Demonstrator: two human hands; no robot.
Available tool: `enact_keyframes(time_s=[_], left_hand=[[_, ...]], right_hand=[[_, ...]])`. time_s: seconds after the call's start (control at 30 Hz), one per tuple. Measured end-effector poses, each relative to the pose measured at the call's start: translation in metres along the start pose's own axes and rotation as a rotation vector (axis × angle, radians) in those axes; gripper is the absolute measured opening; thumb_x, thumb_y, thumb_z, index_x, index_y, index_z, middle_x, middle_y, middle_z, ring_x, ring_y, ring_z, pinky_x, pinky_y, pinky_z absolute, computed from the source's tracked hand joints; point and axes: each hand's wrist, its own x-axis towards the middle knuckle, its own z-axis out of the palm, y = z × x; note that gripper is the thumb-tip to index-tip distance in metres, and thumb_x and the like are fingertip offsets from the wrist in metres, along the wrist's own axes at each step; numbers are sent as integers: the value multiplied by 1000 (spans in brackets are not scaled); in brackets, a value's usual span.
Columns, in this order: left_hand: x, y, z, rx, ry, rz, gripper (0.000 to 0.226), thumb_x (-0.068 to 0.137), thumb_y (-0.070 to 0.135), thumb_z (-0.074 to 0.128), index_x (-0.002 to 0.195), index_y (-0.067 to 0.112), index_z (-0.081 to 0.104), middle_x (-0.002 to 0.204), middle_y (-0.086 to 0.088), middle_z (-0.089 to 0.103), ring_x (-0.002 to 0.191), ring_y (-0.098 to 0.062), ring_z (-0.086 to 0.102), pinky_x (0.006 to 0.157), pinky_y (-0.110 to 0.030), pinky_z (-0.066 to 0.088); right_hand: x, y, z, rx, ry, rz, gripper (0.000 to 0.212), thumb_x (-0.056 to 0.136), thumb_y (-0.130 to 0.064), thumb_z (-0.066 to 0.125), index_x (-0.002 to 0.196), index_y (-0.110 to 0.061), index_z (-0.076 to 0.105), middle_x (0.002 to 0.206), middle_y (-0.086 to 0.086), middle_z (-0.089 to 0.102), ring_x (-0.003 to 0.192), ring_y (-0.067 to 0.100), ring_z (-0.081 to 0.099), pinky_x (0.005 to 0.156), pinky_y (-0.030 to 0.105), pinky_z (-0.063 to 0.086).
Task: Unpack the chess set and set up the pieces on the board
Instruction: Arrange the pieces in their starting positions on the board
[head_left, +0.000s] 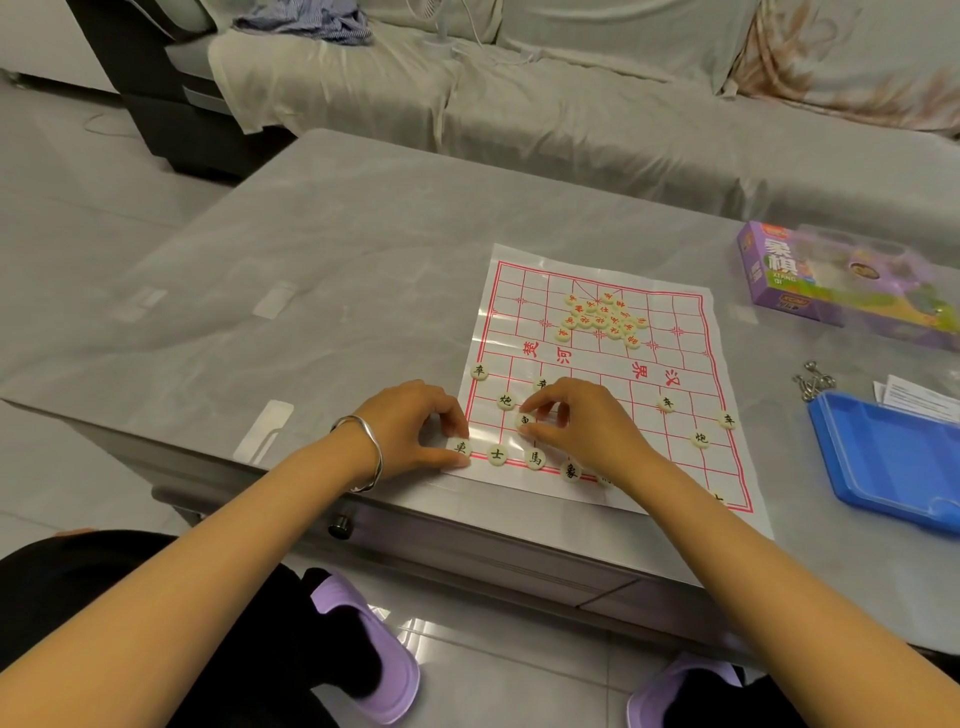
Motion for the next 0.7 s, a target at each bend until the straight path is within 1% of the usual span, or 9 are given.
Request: enact_keyframes(time_s=[0.1, 0.17, 0.23, 0.3, 0.4, 0.5, 0.6, 0.7], left_hand=[[1, 2, -4, 25, -1, 7, 31, 74, 47, 69, 100, 32, 62, 91, 15, 57, 87, -8, 50, 73, -19, 44], [3, 5, -9, 17, 28, -4, 33, 76, 48, 66, 103, 30, 62, 92, 14, 56, 87, -9, 49, 74, -21, 44], [6, 9, -13, -4, 83, -1, 34, 78, 47, 65, 105, 28, 61, 94, 13, 56, 87, -9, 48, 73, -21, 42], [10, 16, -16, -18, 104, 23, 33, 78, 45, 66, 106, 29, 61, 98, 11, 58, 87, -9, 48, 73, -21, 41], [13, 24, -17, -7, 3, 33, 34, 74, 42, 71, 105, 29, 62, 103, 10, 59, 91, -10, 49, 78, -24, 45], [13, 22, -18, 58, -96, -3, 37, 72, 42, 74, 104, 31, 62, 102, 14, 56, 94, -9, 49, 80, -23, 44], [14, 16, -18, 76, -110, -21, 34, 71, 43, 74, 100, 33, 63, 101, 16, 55, 93, -9, 49, 80, -24, 45], [13, 13, -14, 58, -127, -25, 29, 72, 40, 74, 99, 31, 66, 101, 14, 56, 94, -10, 50, 83, -26, 47]], right_hand=[[-1, -1, -2, -3, 11, -13, 26, 84, -31, 66, 109, -22, 68, 112, -4, 63, 87, 7, 50, 77, 21, 43], [-4, -2, -9, 33, 36, -20, 25, 84, -31, 67, 107, -22, 67, 104, -4, 64, 83, 10, 53, 73, 20, 45], [-10, 1, -21, 87, 74, -28, 24, 83, -31, 67, 105, -23, 67, 96, -7, 63, 81, 11, 55, 69, 18, 45], [-18, 11, -35, 115, 109, -29, 22, 81, -32, 68, 103, -26, 67, 92, -11, 61, 79, 8, 55, 66, 14, 44], [-34, 31, -52, 138, 133, 7, 20, 81, -31, 69, 101, -29, 66, 90, -12, 61, 77, 5, 53, 63, 11, 39], [-46, 48, -59, 155, 140, 43, 20, 80, -30, 69, 99, -29, 65, 88, -13, 61, 77, 6, 53, 63, 11, 38], [-52, 57, -57, 179, 152, 63, 19, 80, -29, 70, 99, -28, 65, 88, -12, 61, 77, 8, 54, 63, 12, 39], [-53, 57, -50, 199, 146, 59, 19, 80, -29, 70, 98, -29, 65, 87, -14, 61, 76, 6, 54, 64, 10, 38]])
